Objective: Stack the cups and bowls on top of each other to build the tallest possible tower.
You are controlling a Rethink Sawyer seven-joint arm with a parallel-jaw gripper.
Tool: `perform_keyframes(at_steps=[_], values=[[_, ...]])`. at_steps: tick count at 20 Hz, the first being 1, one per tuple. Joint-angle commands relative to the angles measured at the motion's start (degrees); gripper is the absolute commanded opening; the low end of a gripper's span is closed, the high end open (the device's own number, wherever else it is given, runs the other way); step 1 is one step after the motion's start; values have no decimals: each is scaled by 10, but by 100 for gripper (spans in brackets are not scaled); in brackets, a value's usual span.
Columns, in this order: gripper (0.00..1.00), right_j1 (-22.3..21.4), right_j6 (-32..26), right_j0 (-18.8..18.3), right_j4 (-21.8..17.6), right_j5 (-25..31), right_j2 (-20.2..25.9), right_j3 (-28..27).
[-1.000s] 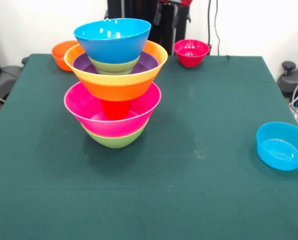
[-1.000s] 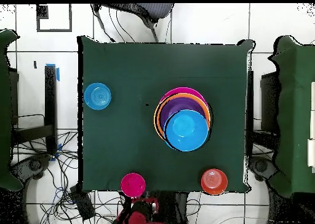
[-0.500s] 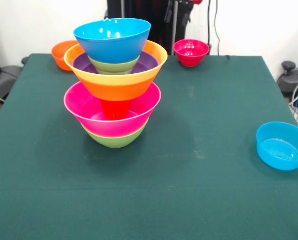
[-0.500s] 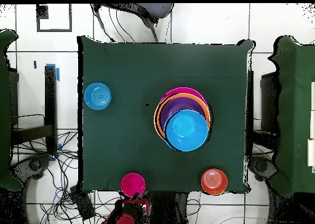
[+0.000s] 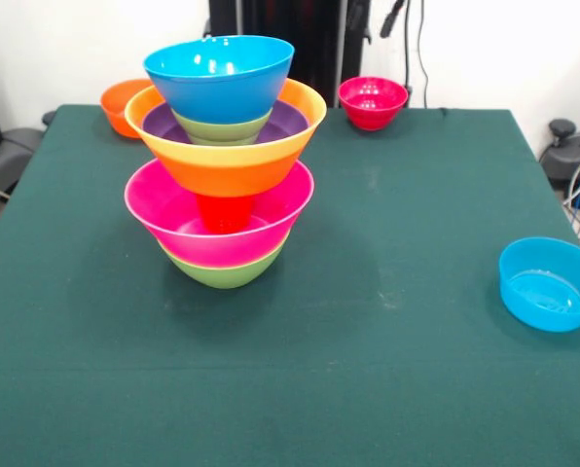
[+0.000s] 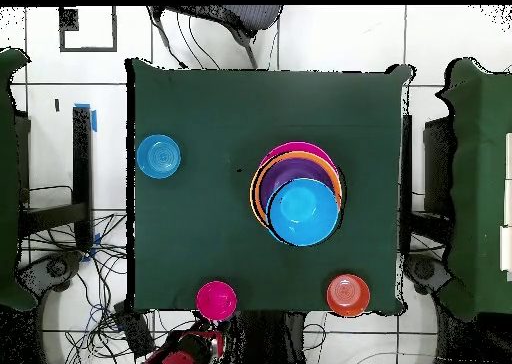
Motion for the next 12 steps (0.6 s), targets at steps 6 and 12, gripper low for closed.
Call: perform_keyframes(at_steps=[6, 12], values=[[100, -4, 88, 50, 69, 185, 25, -156], [100, 3, 83, 40, 66, 228, 30, -217]])
